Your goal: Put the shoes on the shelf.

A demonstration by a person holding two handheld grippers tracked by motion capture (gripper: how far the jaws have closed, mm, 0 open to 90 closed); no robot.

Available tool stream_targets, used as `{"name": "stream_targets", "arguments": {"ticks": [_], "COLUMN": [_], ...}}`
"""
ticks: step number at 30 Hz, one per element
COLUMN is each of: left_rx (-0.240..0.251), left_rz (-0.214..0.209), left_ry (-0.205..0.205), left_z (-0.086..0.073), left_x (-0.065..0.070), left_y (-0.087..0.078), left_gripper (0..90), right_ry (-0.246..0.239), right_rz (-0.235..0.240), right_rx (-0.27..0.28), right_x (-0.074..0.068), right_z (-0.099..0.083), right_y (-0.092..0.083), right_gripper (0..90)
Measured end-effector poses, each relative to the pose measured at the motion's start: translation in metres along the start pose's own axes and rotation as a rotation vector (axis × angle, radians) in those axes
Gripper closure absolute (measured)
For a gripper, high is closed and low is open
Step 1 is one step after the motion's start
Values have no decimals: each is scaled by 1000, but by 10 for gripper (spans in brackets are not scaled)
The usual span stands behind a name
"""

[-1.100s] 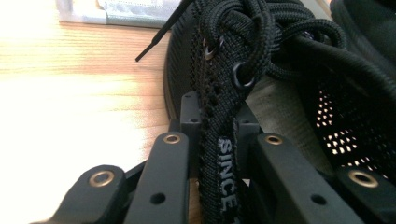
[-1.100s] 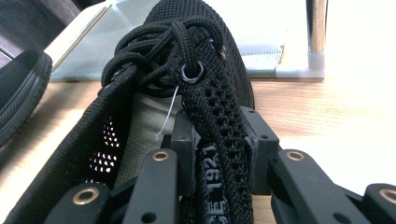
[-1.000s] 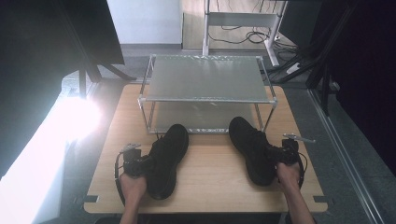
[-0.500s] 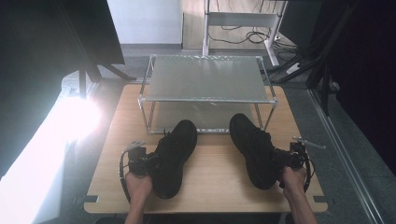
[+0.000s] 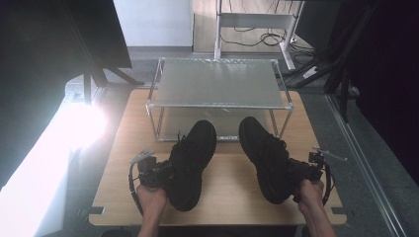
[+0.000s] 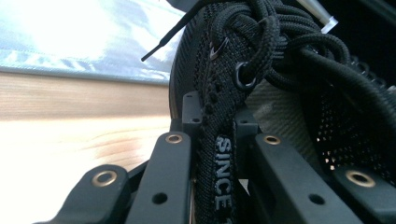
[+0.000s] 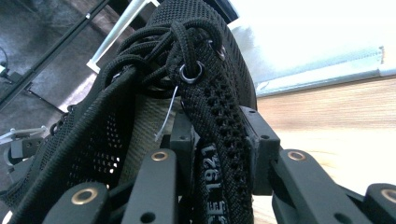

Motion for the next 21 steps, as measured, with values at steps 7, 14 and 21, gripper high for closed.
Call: {"name": "stream_targets", "arguments": {"ticks": [7, 14, 21], "left_rx": [30, 63, 97], "left_rz": [-12, -22, -48], "left_ry": [0, 2, -2], "left_z": [8, 22, 36], "left_x": [9, 15, 24], "left_y": [-3, -9, -12], "left_gripper": [810, 809, 808], "right_ry": [16, 28, 27], "right_rz": [41, 72, 89], "right_rx": [24, 40, 44], "right_x": [-21, -40, -56], "right_z": [5, 12, 21], "right_y": [-3, -3, -1], "right_gripper": [694, 694, 692]}}
Point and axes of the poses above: each handheld gripper's, and its own axes: y roughly forward along the jaws, z roughly out of its top, x roughly to its right, the point moved 8 cm from there along y, roughly forward along the jaws, and after that the axes turned 1 degree about x, right-handed, at the moved point
